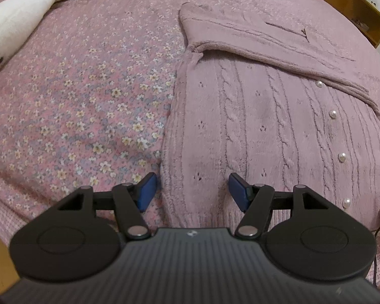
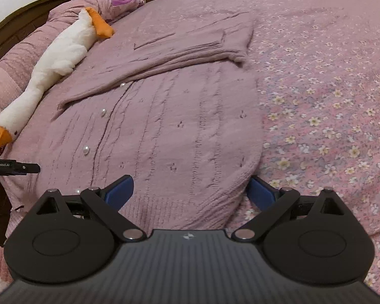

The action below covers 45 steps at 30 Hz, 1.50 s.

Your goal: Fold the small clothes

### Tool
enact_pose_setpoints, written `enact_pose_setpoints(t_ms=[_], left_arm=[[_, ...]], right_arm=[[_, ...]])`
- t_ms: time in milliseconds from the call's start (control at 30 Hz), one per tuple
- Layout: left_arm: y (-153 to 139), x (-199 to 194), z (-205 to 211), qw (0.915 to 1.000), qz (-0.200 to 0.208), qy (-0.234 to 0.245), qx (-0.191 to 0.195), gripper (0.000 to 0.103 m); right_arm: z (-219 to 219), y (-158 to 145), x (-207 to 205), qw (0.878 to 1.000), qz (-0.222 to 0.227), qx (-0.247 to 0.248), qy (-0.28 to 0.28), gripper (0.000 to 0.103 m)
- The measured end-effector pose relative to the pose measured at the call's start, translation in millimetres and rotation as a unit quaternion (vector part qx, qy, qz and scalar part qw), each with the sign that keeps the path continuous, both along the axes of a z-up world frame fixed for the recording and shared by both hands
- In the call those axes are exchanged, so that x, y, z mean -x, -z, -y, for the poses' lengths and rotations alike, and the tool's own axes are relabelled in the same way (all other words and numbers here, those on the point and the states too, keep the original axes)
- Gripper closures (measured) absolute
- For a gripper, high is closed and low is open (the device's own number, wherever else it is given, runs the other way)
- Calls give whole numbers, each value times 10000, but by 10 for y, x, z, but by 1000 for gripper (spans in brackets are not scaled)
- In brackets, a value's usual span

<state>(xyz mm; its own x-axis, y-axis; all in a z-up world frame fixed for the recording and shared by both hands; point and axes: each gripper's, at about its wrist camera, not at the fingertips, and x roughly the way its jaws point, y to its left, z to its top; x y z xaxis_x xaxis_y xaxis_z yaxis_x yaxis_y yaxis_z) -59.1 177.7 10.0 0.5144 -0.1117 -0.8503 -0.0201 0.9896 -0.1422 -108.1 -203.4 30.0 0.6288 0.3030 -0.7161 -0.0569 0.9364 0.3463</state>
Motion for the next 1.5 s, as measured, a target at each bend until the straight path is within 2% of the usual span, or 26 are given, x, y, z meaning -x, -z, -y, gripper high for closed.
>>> enact_pose_setpoints(t_ms=[100,167,233,300,433,500,700,867,967,1000,1033,1067,1100,1200,1500], left_arm=[[6,18,-24,9998,-86,74,157,38],[12,28,-44,9985,-137,241,475,38],[59,18,-80,9937,-305,349,1020,37],[62,23,-75,9932,-286,386,1062,37],[63,32,-115,9905,-233,414,1293,40],[79,35,-132,9875,-283,420,1495,43],[63,72,-81,9880,-350,499,1421,44],[89,67,-148,9851,-405,342,1633,43],[115,38,-227,9808,-460,268,1875,43],[123,37,-252,9795,-459,248,1945,47],[123,41,-270,9798,-435,236,1937,54],[123,45,-290,9804,-427,214,1909,79],[148,37,-312,9790,-487,149,1972,89],[189,30,-389,9694,-495,-50,2405,90],[10,32,-352,9385,80,-59,3452,91]], right_arm=[[-9,-4,18,9999,-5,-79,-75,3],[8,-2,35,9997,-21,-209,-140,3],[34,11,46,9994,9,-282,-207,3],[56,15,48,9990,38,-381,-231,3],[93,65,20,9948,83,-968,-310,4],[76,78,12,9947,143,-971,-311,4],[112,63,90,9937,-111,-1070,-323,16],[80,123,97,9921,-119,-1197,-363,26],[31,139,55,9938,-79,-1064,-320,42],[30,133,46,9944,-46,-1012,-287,53],[36,145,37,9948,-75,-985,-254,69],[51,156,20,9949,-126,-987,-183,75],[75,171,11,9943,-162,-1049,-123,81],[137,173,9,9908,-148,-1342,-50,85],[253,1,-7,9740,523,-2199,127,86]])
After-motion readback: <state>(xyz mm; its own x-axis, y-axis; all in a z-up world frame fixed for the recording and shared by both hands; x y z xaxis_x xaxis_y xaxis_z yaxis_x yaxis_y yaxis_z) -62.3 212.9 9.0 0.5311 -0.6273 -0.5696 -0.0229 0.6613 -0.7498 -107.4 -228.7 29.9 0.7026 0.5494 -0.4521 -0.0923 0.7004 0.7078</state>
